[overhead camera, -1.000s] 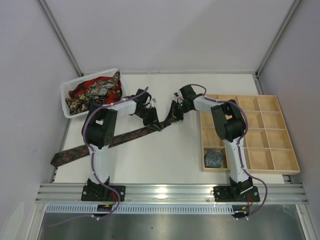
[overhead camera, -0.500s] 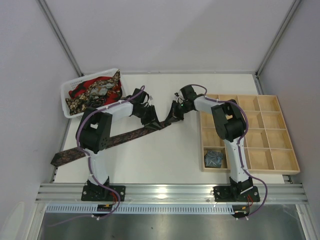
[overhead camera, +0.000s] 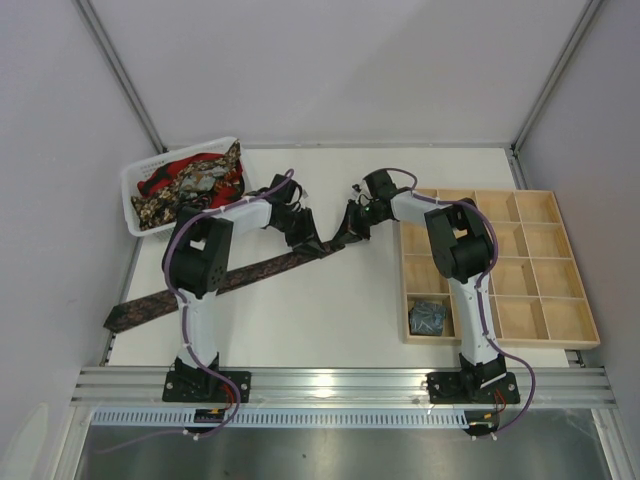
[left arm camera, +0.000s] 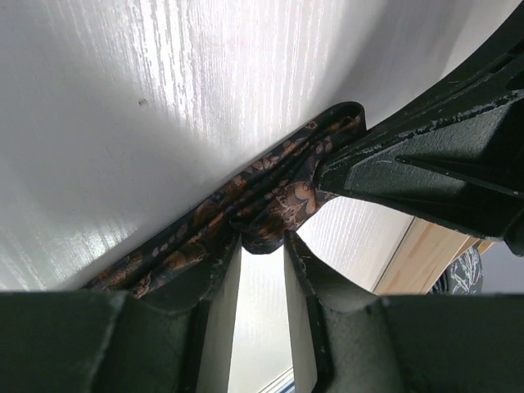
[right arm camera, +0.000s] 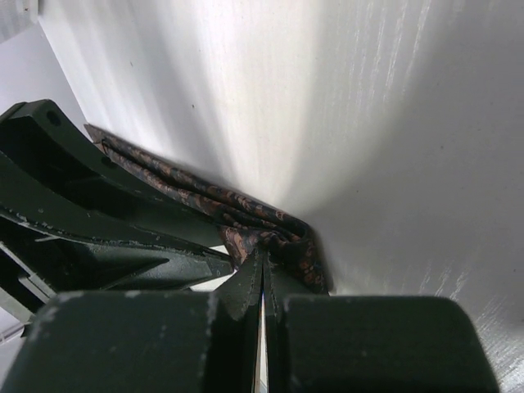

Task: Roll the ties
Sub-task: Roll the tie

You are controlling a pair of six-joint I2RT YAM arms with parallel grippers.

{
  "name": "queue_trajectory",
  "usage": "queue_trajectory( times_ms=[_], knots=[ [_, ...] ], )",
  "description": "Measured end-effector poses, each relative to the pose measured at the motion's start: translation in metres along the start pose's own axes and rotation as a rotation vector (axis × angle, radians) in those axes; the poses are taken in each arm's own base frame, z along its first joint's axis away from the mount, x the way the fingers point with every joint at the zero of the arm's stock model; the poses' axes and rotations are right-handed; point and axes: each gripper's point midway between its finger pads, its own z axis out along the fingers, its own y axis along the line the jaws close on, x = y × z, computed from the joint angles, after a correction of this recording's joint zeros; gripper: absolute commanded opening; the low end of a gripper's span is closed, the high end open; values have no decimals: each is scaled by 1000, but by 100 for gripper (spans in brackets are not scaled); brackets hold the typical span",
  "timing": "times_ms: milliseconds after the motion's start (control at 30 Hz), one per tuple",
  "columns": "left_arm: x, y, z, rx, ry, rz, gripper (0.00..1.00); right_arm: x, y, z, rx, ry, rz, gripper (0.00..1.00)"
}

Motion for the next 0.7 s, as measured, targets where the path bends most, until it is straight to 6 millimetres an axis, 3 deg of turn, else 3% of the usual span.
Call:
queue_trajectory(
  times_ms=[67,300,700],
  knots=[
    [-1,0,1,-3,2,-1,28,0,0,0,-1,1,-2,0],
    [-6,-1,4,-10,12,-6,1,0,0,0,-1,3,-6,0],
    [-15,-10,-3,-10,-4,0,1,-1,0,-1,-2,1,-11,0]
  ],
)
